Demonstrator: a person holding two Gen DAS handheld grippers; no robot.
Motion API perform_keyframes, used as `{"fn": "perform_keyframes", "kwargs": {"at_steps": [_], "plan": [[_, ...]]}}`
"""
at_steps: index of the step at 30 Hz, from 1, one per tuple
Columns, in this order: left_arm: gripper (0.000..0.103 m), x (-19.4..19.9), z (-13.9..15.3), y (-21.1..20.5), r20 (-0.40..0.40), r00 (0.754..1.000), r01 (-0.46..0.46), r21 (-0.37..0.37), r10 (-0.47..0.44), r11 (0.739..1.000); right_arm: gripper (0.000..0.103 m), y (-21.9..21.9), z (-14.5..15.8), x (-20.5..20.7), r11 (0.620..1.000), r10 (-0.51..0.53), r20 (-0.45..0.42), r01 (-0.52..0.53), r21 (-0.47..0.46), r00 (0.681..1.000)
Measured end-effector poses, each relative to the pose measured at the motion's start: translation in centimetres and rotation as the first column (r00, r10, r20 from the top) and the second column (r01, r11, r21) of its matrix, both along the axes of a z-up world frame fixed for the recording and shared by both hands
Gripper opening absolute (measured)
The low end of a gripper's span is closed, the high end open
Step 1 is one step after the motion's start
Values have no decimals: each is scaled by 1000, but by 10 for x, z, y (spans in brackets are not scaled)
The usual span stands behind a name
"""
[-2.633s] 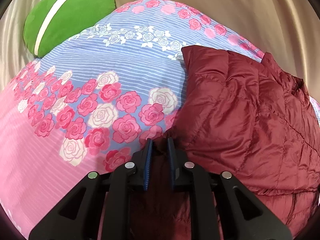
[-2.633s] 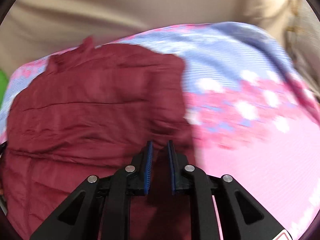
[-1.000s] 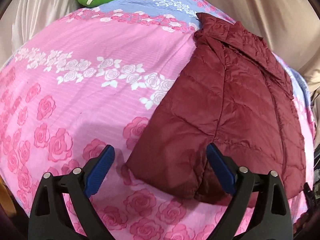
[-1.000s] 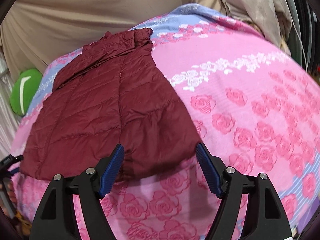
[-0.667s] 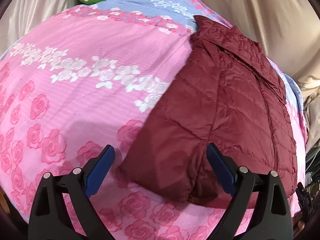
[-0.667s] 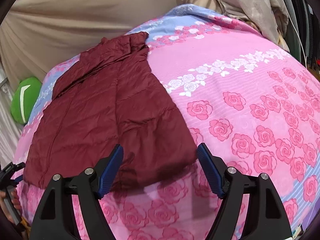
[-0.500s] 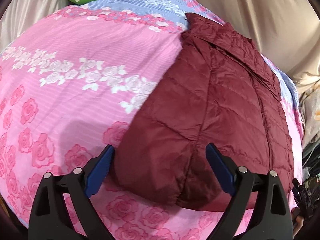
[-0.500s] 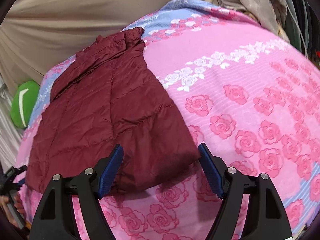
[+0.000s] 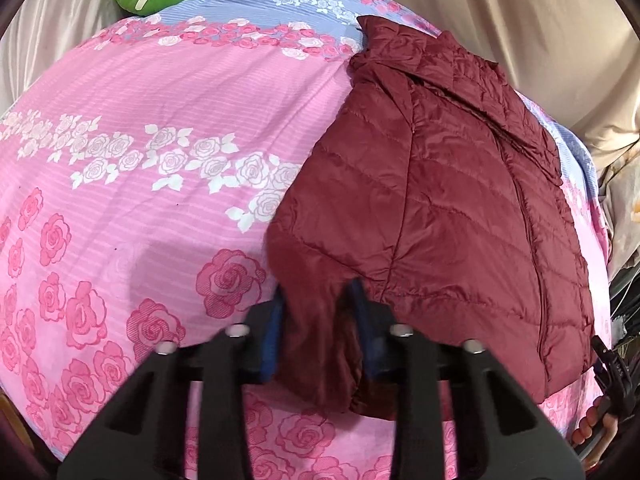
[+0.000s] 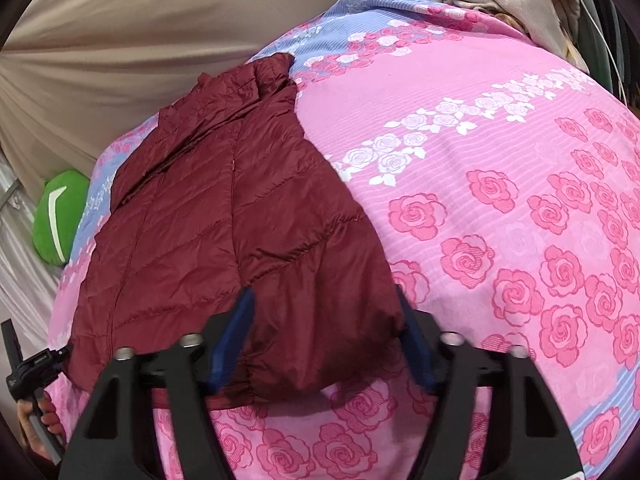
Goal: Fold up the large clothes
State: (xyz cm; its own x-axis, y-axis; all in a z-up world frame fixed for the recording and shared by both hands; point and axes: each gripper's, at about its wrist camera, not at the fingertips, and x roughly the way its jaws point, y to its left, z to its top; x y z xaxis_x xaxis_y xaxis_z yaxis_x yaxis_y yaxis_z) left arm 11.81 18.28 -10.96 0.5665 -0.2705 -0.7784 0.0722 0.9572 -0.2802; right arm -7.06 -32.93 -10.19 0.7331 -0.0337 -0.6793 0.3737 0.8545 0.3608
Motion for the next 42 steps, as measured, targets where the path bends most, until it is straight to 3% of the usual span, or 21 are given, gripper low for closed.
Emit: {"fn": "perform_keyframes", "kwargs": {"at_steps": [1,2,3,6,15,18,22,24,29,31,33,37,38,40,42], "plan": [[18,-1,1,0,3,1000,1,-2,-1,1000,50,1,0,1,1000,2,-6,-2,-5,1000],[11,-2,3,1,9,1000,2,-4,-2,1000,39,2,1,2,1000,5,-5,-5,-6,1000],[9,-3,5,1,15,1000,6,-6,-6,1000,29,3,1,2,1000,7,-2,-7,-7,1000],[4,-8,16,2,48,999,18,-14,-17,1000,9,3,7,-1,1000,4,30,-3,-3,1000],[1,-42,72,10,204,979,58,-120,-32,991,4,19,58,-34,993,19,252,11,-115,968],[1,-66,101,17,282,959,73,-165,-24,984,4,25,84,-66,988,64,441,4,-152,895],[0,-100,142,34,402,915,73,-202,14,977,4,32,116,-103,978,115,604,16,-208,788],[0,-119,160,42,464,885,66,-203,37,977,4,32,131,-118,974,126,653,31,-224,747],[0,-166,207,57,624,777,39,-180,84,983,4,31,169,-157,969,157,761,51,-242,629],[0,-171,217,57,647,759,37,-154,73,987,4,32,178,-160,962,173,760,56,-266,627],[0,-160,212,51,616,787,42,-122,42,992,4,33,177,-149,956,180,726,56,-289,664],[1,-115,163,35,364,931,70,-93,-31,993,4,31,154,-131,963,166,652,21,-269,740],[4,-108,150,32,302,952,76,-93,-44,993,4,32,150,-129,963,164,639,18,-270,752],[8,-102,119,22,168,981,105,-72,-92,992,4,34,144,-128,961,169,626,13,-275,762],[24,-106,94,14,72,989,131,-31,-128,991,4,32,143,-127,962,172,621,5,-273,765]]}}
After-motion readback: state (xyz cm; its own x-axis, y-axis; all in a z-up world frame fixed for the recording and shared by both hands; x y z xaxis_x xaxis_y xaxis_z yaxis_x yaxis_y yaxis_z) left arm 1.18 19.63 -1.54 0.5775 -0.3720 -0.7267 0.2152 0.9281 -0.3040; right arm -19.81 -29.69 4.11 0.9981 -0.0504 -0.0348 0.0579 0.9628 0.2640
